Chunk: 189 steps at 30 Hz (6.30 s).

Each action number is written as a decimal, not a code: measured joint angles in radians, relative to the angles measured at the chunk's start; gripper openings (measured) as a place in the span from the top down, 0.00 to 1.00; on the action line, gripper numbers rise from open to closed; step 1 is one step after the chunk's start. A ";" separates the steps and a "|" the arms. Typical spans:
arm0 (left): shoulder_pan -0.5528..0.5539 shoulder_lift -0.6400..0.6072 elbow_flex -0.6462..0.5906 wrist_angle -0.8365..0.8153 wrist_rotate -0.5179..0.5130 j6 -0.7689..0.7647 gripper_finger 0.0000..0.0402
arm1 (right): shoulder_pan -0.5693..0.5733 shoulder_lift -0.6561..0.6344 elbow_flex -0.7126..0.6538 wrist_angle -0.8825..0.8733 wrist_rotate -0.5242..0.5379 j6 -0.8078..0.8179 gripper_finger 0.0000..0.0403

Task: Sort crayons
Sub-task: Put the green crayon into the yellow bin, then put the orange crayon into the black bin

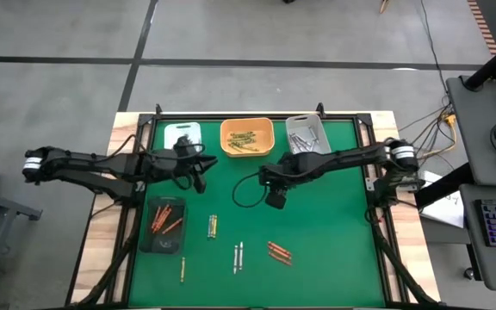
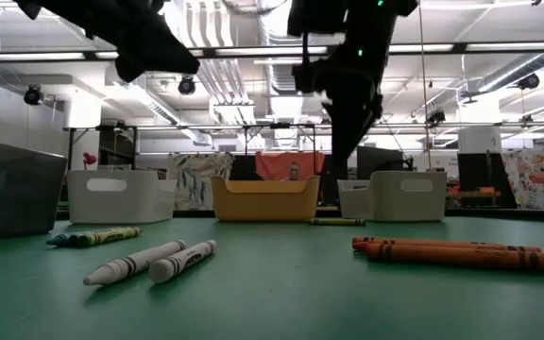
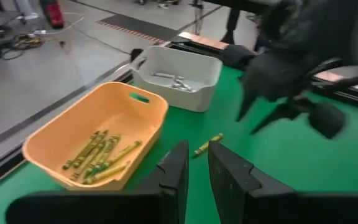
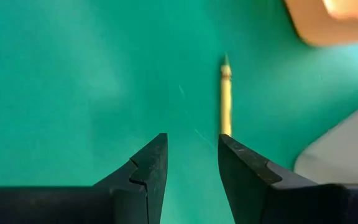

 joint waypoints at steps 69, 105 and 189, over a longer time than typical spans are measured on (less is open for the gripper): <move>-0.037 0.015 0.000 0.076 -0.035 0.025 0.89 | -0.109 0.076 0.048 0.272 -0.170 -0.336 0.97; -0.037 0.015 0.000 0.130 -0.051 0.098 0.89 | -0.445 0.472 0.569 0.149 -0.154 -0.695 0.97; -0.313 0.016 0.000 0.188 -0.051 0.056 0.89 | 0.471 0.171 0.145 -0.012 -0.081 0.750 0.69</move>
